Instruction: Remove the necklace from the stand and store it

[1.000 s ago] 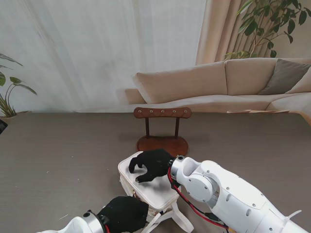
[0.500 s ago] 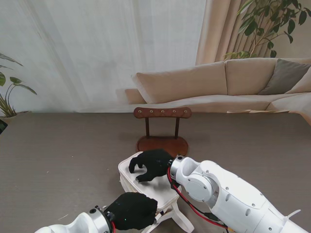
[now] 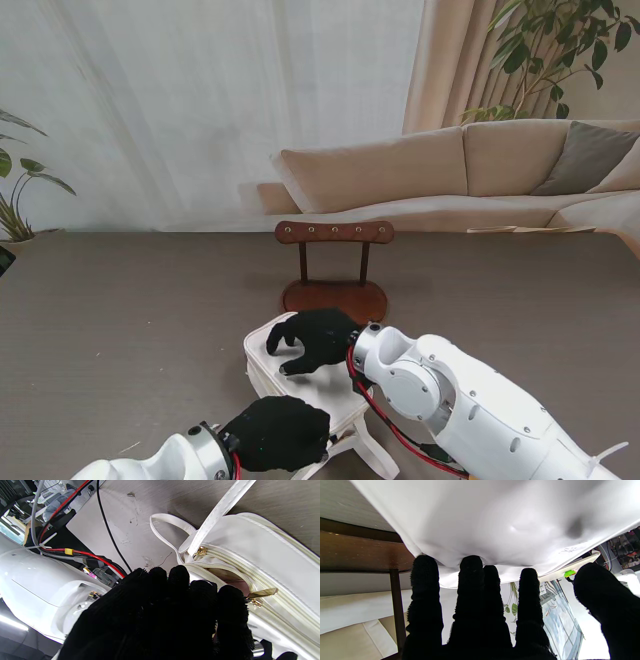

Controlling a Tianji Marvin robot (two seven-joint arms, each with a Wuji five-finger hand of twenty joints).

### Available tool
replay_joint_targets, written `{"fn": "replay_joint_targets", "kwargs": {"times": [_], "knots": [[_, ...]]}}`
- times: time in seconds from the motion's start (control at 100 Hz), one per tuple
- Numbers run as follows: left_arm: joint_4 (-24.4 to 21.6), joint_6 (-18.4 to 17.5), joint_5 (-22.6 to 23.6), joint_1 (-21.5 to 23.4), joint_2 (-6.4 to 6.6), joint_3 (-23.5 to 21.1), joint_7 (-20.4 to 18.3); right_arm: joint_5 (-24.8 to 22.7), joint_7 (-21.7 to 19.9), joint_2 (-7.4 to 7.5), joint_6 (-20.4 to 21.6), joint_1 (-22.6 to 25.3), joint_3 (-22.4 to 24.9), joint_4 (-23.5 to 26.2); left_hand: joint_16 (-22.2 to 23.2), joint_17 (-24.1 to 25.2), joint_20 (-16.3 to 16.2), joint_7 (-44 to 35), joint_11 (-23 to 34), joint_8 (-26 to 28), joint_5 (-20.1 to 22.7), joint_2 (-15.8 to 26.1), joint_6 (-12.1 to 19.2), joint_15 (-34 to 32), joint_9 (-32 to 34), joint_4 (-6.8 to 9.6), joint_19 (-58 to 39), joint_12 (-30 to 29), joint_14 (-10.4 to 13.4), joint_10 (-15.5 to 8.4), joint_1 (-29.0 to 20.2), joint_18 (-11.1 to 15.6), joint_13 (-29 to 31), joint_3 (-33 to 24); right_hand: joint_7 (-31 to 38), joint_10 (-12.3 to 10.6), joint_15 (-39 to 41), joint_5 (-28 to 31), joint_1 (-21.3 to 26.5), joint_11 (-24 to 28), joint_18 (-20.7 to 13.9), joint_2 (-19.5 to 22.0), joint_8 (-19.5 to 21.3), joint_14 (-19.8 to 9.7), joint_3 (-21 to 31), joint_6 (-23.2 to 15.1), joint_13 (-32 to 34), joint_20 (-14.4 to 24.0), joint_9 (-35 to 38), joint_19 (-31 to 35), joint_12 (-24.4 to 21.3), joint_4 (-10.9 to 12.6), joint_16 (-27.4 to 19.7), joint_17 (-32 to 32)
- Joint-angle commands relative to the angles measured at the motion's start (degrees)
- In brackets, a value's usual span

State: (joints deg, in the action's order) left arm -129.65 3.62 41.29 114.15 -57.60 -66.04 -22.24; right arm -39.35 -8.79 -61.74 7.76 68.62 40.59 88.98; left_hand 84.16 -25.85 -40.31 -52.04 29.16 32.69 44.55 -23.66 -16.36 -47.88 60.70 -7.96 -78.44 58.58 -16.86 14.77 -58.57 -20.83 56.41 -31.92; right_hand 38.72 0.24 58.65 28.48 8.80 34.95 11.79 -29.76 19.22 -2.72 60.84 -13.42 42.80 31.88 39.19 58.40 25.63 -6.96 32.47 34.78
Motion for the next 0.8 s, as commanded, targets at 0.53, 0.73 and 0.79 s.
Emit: {"fn": "replay_joint_targets", "kwargs": {"times": [0.53,0.73,0.79], "knots": [[2.4,2.3,-1.4,0.1,-0.81,-1.1,0.5,0.0,-4.7,0.91,-5.3,7.4,8.9,7.7,0.9,-0.2,0.0,-1.8,0.7,-0.3,-0.5,0.0,4.2,-1.0,1.4,-0.6,-2.5,0.5,0.8,-1.1,-1.8,1.0,1.2,-0.9,-2.1,0.8,-35.8,-6.2,-2.4,-3.6,1.4,3.7,-0.9,12.2,-9.7,1.9,0.9,-0.9,-4.6,-3.5,-3.4,1.3,-10.6,-22.0],[3.0,2.6,-2.0,0.3,-0.92,-2.2,0.6,-1.7,-7.4,1.6,-4.9,7.9,13.2,8.1,0.9,-0.2,-0.1,-2.3,0.7,0.0,0.3,-0.1,5.1,-1.0,1.4,-0.58,-2.6,0.6,0.5,-0.9,-1.9,0.8,1.3,-1.0,-1.2,1.2,-35.4,-5.0,-2.7,-3.4,1.6,4.4,-0.8,12.3,-10.3,4.0,2.1,-0.5,-3.4,-3.4,-3.5,1.6,-10.3,-21.4],[3.0,2.5,-0.9,0.5,-0.91,-2.5,0.5,-2.7,-8.3,1.86,-4.4,7.9,14.2,7.7,0.9,-0.4,-0.1,-2.4,0.8,0.2,0.1,-0.1,4.8,-1.2,1.5,-0.6,-2.7,0.6,0.7,-1.0,-1.8,0.8,1.5,-1.0,-0.6,1.5,-35.1,-4.5,-2.8,-3.2,1.7,4.7,-0.5,12.3,-10.6,4.9,2.6,-0.4,-3.0,-3.4,-3.4,1.7,-10.1,-21.1]]}}
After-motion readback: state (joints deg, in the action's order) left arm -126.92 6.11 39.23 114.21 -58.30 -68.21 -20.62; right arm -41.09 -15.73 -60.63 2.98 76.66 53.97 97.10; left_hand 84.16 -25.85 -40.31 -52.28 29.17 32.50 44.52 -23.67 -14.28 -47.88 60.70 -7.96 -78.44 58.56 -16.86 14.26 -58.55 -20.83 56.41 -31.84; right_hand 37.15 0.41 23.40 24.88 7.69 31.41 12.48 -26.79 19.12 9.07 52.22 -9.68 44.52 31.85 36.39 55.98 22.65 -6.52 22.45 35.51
